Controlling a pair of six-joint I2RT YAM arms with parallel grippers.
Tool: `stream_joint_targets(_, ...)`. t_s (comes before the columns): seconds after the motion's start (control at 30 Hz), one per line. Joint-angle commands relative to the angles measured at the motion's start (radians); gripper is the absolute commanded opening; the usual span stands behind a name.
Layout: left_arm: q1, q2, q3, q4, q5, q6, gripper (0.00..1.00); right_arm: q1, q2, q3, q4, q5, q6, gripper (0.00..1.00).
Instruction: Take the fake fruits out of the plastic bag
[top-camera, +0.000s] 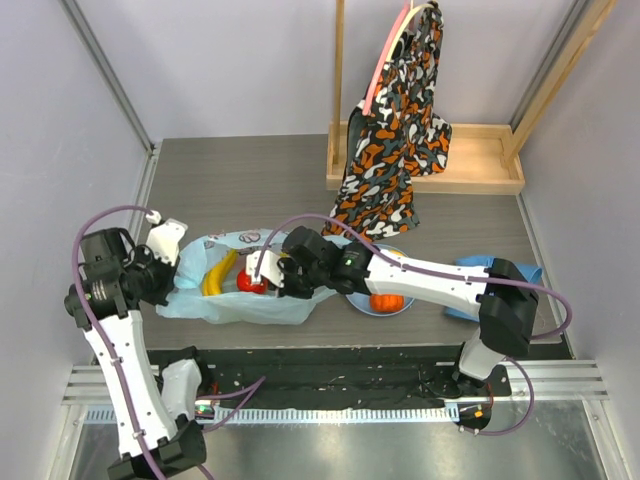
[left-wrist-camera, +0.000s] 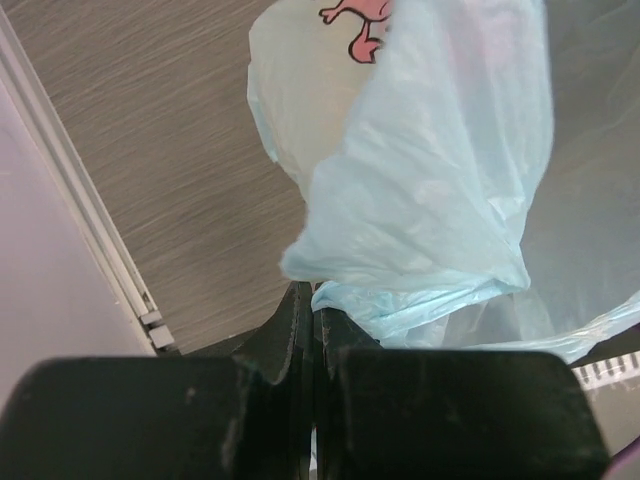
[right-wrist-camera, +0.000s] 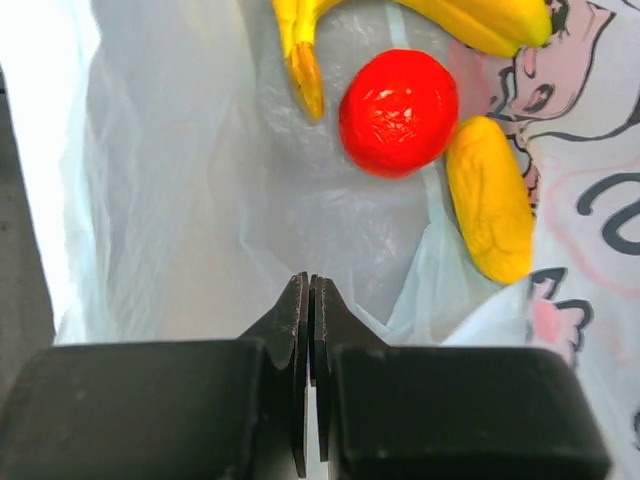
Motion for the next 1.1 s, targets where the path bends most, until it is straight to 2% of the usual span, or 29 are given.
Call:
stream_joint_targets(0.0,-0.003,-0.056,-0.028,-0.173,-0.059,0.062,0.00,-0.031,-0.035,0.044,0.043,-0.101,0.045,0.01)
stream_joint_targets(0.13,-0.004,-0.074,-0.054,-0.193,-0.030,0.073,0.00,-0.061,-0.091,0.045,0.098,-0.207,0.071,0.01)
stream_joint_targets(0.2,-0.006,-0.089,-0.091,-0.205,-0.066,0.105,0.00,-0.063,-0.084,0.059,0.107,-0.216,0.077,0.01)
stream_joint_targets(0.23,-0.006,-0.106,-0.103,-0.203,-0.135,0.137,0.00,-0.063,-0.078,0.061,0.106,-0.211,0.082,0.02)
stream_joint_targets(0.37,-0.004,-0.158,-0.154,-0.190,-0.224,0.219,0.00,-0.061,0.011,0.055,0.029,-0.236,0.115,0.19)
stream_joint_targets(0.47,-0.004,-0.159,-0.255,-0.043,-0.325,0.216,0.00,-0.060,0.054,0.032,0.036,-0.218,0.177,0.27)
stream_joint_targets(0.5,-0.007,-0.146,-0.272,0.072,-0.336,0.201,0.00,-0.060,0.071,0.026,0.043,-0.201,0.196,0.29)
stream_joint_targets(0.53,-0.009,-0.130,-0.263,0.120,-0.333,0.181,0.00,-0.055,0.079,0.024,0.040,-0.189,0.226,0.30)
stream_joint_targets(0.6,-0.012,-0.039,-0.197,0.225,-0.271,0.073,0.00,-0.051,0.082,0.018,0.023,-0.190,0.256,0.33)
stream_joint_targets(0.67,-0.013,0.101,-0.044,0.278,-0.218,-0.087,0.00,-0.043,0.080,-0.005,0.000,-0.193,0.311,0.34)
stream_joint_targets(0.7,-0.012,0.151,0.020,0.307,-0.145,-0.152,0.00,-0.025,0.082,-0.043,-0.011,-0.205,0.318,0.35)
stream_joint_targets(0.73,-0.012,0.212,0.085,0.315,-0.108,-0.213,0.00,-0.012,0.085,-0.069,-0.016,-0.210,0.325,0.35)
stream_joint_targets(0.77,-0.012,0.261,0.230,0.318,-0.064,-0.271,0.00,0.007,0.082,-0.097,-0.010,-0.205,0.342,0.36)
stream_joint_targets(0.8,-0.012,0.356,0.294,0.306,0.029,-0.380,0.00,0.021,0.076,-0.143,0.009,-0.196,0.353,0.38)
stream_joint_targets(0.83,-0.013,0.395,0.362,0.289,0.096,-0.414,0.00,0.041,0.059,-0.160,0.074,-0.172,0.359,0.39)
stream_joint_targets(0.87,-0.014,0.426,0.454,0.265,0.154,-0.436,0.00,0.051,0.044,-0.174,0.111,-0.150,0.365,0.42)
stream_joint_targets(0.9,-0.015,0.472,0.493,0.199,0.252,-0.442,0.00,0.060,0.028,-0.195,0.145,-0.123,0.356,0.44)
stream_joint_targets(0.97,-0.017,0.493,0.535,0.096,0.320,-0.394,0.00,0.075,0.019,-0.186,0.170,-0.089,0.320,0.45)
stream_joint_targets(1.0,-0.015,0.483,0.541,-0.035,0.348,-0.295,0.00,0.075,0.025,-0.154,0.159,-0.087,0.278,0.45)
stream_joint_targets(1.07,-0.017,0.435,0.485,-0.116,0.296,-0.233,0.00,0.077,0.046,-0.131,0.141,-0.031,0.235,0.45)
